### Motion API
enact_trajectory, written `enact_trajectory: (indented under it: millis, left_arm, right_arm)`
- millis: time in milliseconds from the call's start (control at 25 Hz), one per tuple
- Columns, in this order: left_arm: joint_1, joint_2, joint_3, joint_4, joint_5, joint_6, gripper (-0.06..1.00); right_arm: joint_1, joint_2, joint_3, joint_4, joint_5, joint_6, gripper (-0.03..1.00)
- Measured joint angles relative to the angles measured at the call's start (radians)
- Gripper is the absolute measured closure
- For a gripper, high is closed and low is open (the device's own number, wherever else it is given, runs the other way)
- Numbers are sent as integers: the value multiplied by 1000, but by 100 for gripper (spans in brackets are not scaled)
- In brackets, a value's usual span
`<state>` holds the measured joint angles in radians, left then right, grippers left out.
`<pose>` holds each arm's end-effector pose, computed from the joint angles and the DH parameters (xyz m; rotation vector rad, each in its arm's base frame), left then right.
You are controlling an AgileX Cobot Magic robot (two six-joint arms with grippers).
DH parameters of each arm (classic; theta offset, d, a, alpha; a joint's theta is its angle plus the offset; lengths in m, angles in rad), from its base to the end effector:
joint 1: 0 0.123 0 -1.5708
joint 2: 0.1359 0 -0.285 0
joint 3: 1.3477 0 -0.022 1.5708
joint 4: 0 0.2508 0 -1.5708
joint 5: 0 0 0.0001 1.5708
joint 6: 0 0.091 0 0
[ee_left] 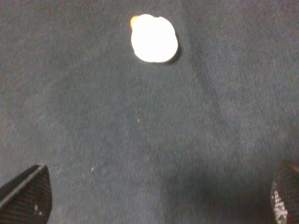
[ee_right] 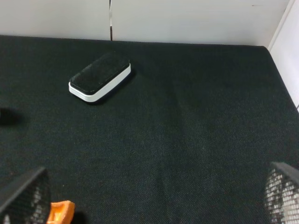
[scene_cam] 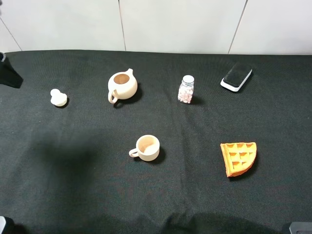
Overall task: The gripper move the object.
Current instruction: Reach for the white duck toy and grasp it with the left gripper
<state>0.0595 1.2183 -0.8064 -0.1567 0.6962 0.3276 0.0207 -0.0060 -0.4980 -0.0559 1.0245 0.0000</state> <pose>0.2313 0.0046 0.2652 0.2267 2.5679 -0.0305 -0.0041 -0.0044 0.2798 -0.0192 2.0032 -0.0532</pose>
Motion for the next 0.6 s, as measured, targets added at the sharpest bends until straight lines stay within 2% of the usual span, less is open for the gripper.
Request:
enact_trajectory:
  millis: [600]
  left_arm:
    - [0,208,-1,-17,-171,24,-5]
  right_arm:
    - [0,0,0,0,0,0,27]
